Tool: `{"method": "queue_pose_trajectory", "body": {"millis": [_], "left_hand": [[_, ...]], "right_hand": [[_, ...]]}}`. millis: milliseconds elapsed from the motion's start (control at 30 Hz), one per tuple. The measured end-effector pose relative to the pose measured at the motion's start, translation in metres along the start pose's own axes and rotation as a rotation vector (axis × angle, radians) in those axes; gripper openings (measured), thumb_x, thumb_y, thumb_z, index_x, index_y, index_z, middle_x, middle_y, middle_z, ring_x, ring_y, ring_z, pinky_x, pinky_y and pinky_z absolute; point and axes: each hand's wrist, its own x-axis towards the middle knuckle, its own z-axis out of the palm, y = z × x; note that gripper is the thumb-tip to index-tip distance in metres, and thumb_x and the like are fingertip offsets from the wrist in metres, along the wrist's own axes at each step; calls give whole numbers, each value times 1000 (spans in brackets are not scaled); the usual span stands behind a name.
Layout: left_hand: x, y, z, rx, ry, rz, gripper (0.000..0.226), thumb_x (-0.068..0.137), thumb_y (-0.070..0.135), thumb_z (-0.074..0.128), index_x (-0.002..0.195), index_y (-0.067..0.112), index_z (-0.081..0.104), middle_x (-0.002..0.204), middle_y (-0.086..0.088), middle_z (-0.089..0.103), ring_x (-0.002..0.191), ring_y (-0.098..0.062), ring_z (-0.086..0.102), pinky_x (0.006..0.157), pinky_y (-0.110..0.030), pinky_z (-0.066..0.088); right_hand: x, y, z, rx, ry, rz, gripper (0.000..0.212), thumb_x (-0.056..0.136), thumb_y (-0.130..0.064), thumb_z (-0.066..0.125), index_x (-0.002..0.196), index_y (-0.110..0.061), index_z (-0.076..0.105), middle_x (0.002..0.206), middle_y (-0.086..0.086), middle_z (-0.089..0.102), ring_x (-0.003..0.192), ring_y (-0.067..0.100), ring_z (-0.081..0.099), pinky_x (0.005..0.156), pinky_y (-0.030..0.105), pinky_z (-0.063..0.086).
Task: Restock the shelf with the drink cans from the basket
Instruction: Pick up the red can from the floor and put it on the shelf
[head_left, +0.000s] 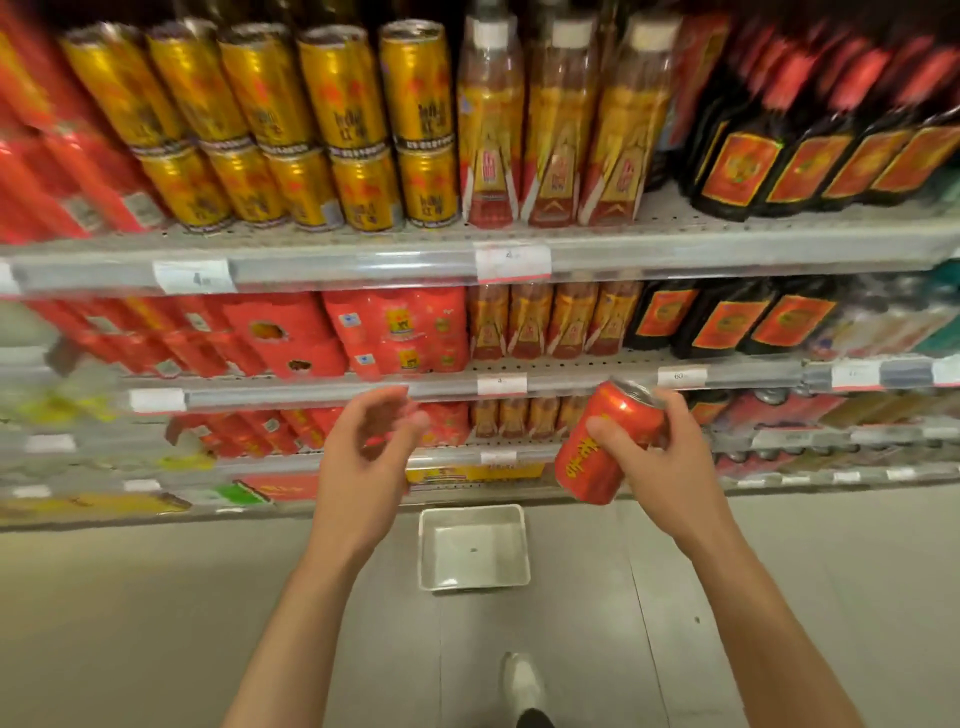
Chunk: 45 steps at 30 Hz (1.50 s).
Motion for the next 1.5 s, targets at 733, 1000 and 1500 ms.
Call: {"method": "queue_pose_trajectory", "body": {"millis": [733,1000,1500], "left_hand": [[85,151,-159,-41,355,346,22,92,27,73,113,29,70,105,6,74,102,-10,69,94,-46,56],[139,161,-257,-48,277,456,23,89,29,73,112,29,70,104,5,75,103,-13,70,97,-42,55],[263,229,-445,180,159,631,22,91,24,72,113,28,67,106,10,71,91,-3,66,76,-17,53]], "right_hand": [[39,-234,127,40,-208,-444,36,80,-42,82,110,-37,62,101,-13,72,84,-8,66,68,15,47],[20,-284,216,-24,-97,-514,35,80,-40,83,107,-37,60,98,-14,70,82,-13,63,68,13,43],[-26,-437,373,-29,80,-685,46,77,-51,80,116,-37,59,100,-18,70,85,-10,66,68,16,53]]}}
